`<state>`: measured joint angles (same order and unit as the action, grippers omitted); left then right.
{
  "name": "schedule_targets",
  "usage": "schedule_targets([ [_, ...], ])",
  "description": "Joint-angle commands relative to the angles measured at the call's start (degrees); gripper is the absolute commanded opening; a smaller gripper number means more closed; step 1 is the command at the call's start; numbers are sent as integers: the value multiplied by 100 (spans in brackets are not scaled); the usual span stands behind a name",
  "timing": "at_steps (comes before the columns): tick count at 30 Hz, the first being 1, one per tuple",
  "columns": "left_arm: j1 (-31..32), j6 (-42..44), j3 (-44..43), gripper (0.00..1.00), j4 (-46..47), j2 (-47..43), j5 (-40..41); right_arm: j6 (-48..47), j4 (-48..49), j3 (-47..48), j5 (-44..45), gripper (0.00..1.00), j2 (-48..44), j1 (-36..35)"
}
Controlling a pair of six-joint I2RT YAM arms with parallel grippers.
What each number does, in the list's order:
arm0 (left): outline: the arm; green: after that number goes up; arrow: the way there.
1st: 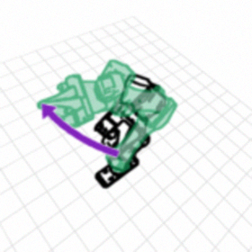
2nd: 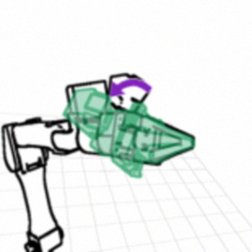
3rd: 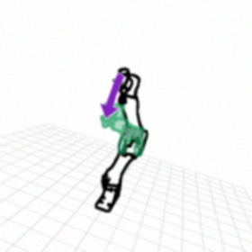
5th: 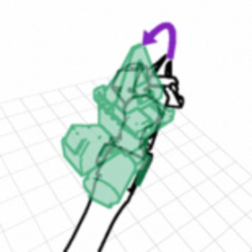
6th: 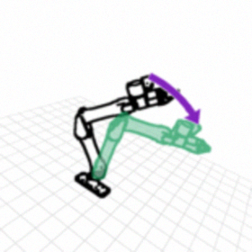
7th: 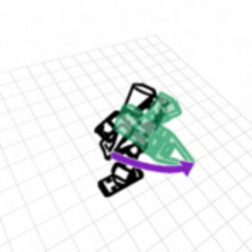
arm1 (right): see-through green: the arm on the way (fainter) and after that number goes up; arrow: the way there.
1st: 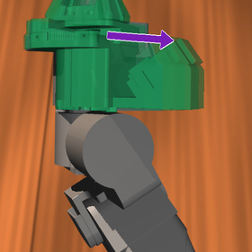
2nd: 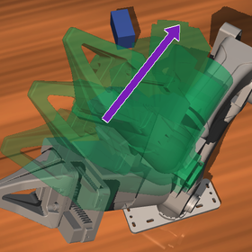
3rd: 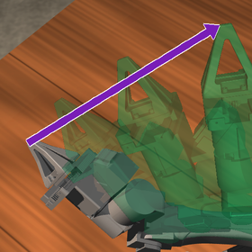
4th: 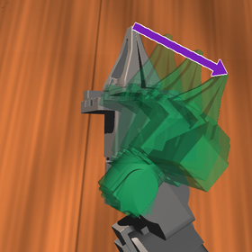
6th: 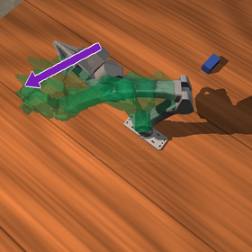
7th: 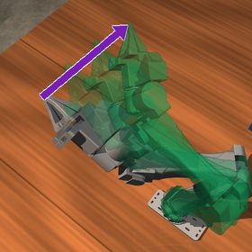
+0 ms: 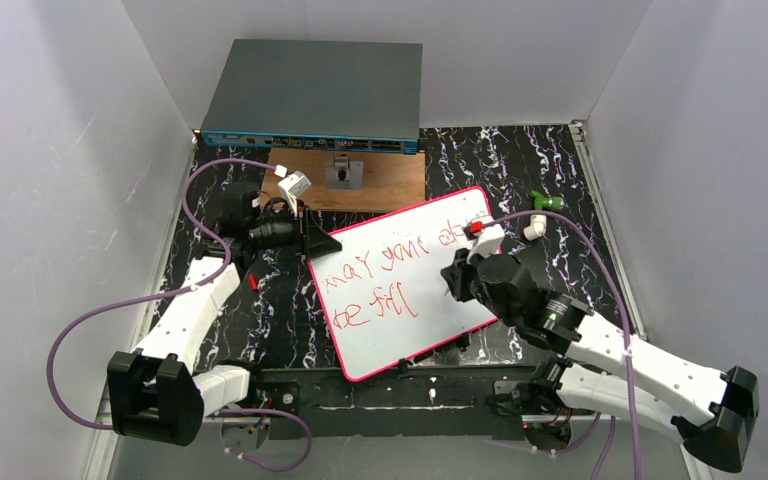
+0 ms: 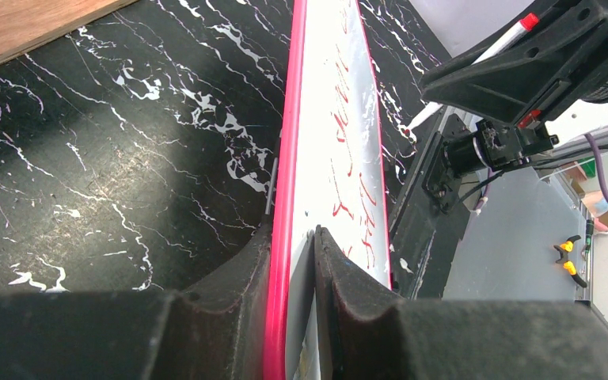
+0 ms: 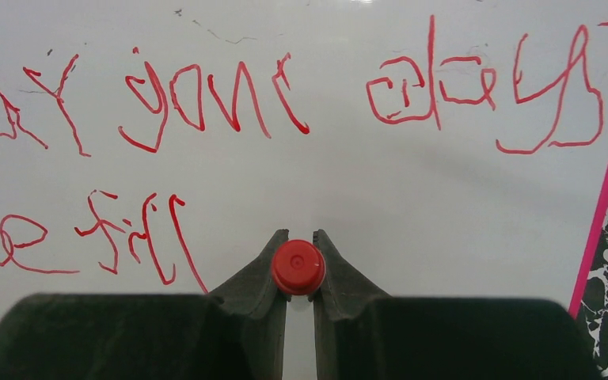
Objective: Write a sentence on the whiteboard
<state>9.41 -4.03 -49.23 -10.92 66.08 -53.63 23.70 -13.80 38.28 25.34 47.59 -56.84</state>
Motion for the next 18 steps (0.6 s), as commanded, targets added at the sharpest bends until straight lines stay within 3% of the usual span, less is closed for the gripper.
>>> schedule_targets([
  [1,17,732,-8,0,-70,-118,801,-46,576,-358,-29,1,-608,98],
  [7,17,782,-51,0,-130,-104,809,-42,807,-703,-66,1,-890,135],
  [18,16,807,-60,0,-143,-53,819,-112,1231,-648,-477,1,-589,292],
])
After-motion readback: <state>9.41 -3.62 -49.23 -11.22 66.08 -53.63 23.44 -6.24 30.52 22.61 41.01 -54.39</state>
